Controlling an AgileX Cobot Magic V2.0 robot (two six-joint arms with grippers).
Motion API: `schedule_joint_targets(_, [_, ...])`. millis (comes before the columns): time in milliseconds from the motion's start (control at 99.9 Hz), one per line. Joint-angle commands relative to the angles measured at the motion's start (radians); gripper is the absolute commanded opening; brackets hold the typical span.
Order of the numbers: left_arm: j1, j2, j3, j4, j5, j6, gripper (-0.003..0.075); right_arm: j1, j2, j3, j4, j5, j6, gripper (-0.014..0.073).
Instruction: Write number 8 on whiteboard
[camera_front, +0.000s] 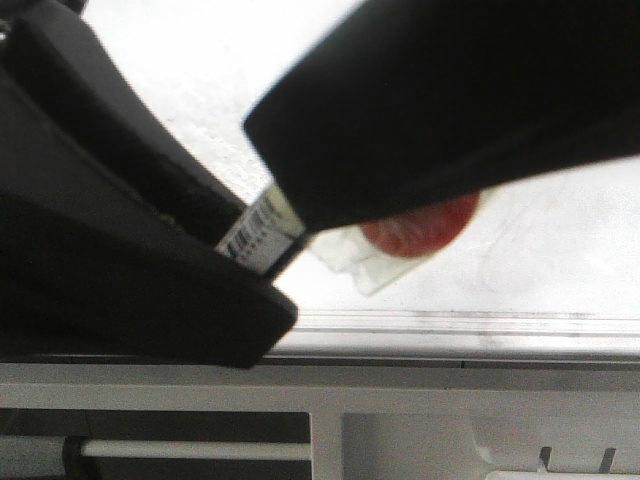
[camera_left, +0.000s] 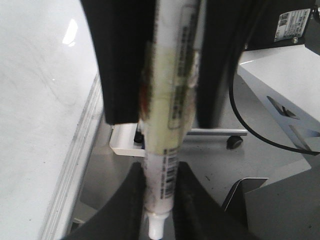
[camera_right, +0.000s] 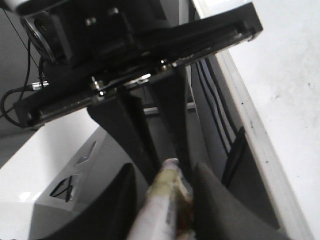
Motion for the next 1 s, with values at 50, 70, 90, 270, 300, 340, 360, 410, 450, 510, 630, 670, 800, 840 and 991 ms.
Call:
schedule_joint_targets(50, [-0.009, -0.018, -0.034, -0.03, -0.043, 0.002, -0.002, 0.002, -0.005, -0.036, 0.053, -0.002, -0.004, -0.0063])
schedule_joint_targets(70, [-0.009, -0.018, -0.034, -0.03, -0.043, 0.002, -0.002, 0.002, -0.005, -0.036, 0.053, -0.002, -0.004, -0.0059])
schedule_joint_targets(90, [-0.009, -0.018, -0.034, -0.03, -0.043, 0.0, -0.002, 0.002, -0.005, -0.036, 0.053, -0.002, -0.004, -0.0059])
schedule_joint_targets(270, [-0.009, -0.043, -0.034, -0.109, -0.061, -0.002, 0.0154, -0.028, -0.005, -0.092, -0.008, 0.08, 0.082, -0.006])
schedule_joint_targets(300, [-0.009, -0.057, -0.034, -0.125, -0.074, -0.01, 0.0209, -0.041, -0.005, -0.116, -0.05, 0.1, 0.116, -0.006])
schedule_joint_targets(340, [-0.009, -0.074, -0.034, -0.147, -0.08, -0.011, 0.0295, -0.064, -0.005, -0.159, -0.129, 0.144, 0.166, -0.006])
schedule_joint_targets(360, [-0.009, -0.087, -0.034, -0.155, -0.083, -0.011, 0.0335, -0.077, -0.005, -0.175, -0.158, 0.168, 0.202, -0.006])
schedule_joint_targets(410, [-0.009, -0.122, -0.034, -0.166, -0.089, -0.014, 0.0413, -0.107, -0.005, -0.246, -0.284, 0.234, 0.302, -0.006])
schedule_joint_targets(450, [-0.009, -0.157, -0.034, -0.166, -0.089, -0.021, 0.0457, -0.131, -0.005, -0.294, -0.381, 0.279, 0.378, -0.006])
schedule_joint_targets(510, [-0.009, -0.217, -0.034, -0.166, -0.099, -0.052, 0.0472, -0.156, -0.005, -0.382, -0.507, 0.349, 0.475, -0.006])
schedule_joint_targets(630, [-0.009, -0.333, -0.018, -0.166, -0.193, -0.133, 0.0468, -0.165, -0.005, -0.539, -0.81, 0.427, 0.708, -0.0043])
schedule_joint_targets(670, [-0.009, -0.365, -0.003, -0.166, -0.248, -0.164, 0.0456, -0.165, -0.008, -0.567, -0.873, 0.405, 0.777, -0.0041])
schedule_joint_targets(800, [-0.009, -0.47, 0.065, -0.219, -0.411, -0.217, 0.04, -0.163, -0.058, -0.567, -0.958, 0.181, 0.965, -0.0041])
schedule_joint_targets(840, [-0.009, -0.489, 0.086, -0.247, -0.446, -0.217, 0.0378, -0.163, -0.077, -0.537, -0.956, 0.082, 0.965, -0.0041])
schedule_joint_targets(991, [-0.009, -0.537, 0.16, -0.346, -0.555, -0.217, 0.0201, -0.163, -0.126, -0.349, -1.052, -0.15, 0.965, -0.0041])
